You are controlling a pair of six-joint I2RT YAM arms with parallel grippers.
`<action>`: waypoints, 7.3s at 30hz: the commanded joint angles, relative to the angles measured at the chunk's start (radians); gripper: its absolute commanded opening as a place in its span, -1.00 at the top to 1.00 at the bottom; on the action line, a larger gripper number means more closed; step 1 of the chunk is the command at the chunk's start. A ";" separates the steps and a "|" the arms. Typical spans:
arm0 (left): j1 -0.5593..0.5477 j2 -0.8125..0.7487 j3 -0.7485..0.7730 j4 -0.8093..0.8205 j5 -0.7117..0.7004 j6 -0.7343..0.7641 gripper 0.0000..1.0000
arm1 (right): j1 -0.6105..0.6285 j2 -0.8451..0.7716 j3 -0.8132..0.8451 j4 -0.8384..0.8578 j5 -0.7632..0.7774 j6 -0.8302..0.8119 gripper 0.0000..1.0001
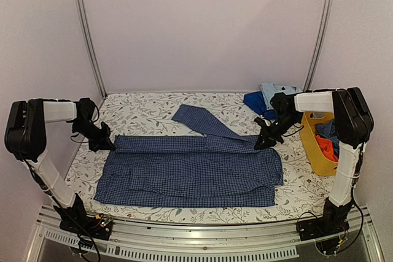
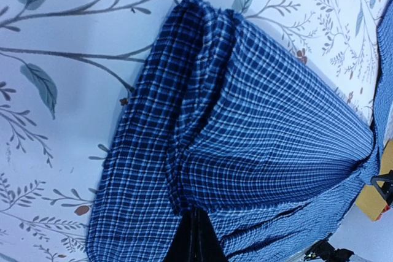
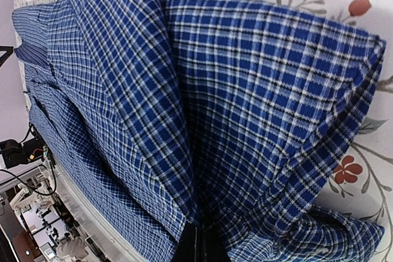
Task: Fold and stack the mixed laundry pile
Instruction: Fold the 1/3-folded T-shirt at the center of the board, then pick up the rectangle-folded T-shirt from the center of the board, then pass from the right arm to the left, then fold the rectangle-folded T-shirt at the center of the board.
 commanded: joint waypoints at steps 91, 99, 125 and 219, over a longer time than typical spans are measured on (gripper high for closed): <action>-0.252 -0.077 0.210 0.268 -0.087 0.044 -0.99 | 0.469 0.779 0.994 0.391 0.764 -0.185 -0.15; -0.250 -0.076 0.265 0.254 -0.115 0.075 -0.99 | 0.466 0.764 0.962 0.382 0.717 -0.226 1.00; -0.387 -0.473 -0.038 0.663 0.072 0.282 -0.99 | 0.328 0.079 0.465 0.450 -0.178 -0.200 1.00; -1.187 -0.131 0.283 0.372 -0.082 0.431 1.00 | 0.211 -0.088 -0.046 0.437 -0.353 -0.028 0.02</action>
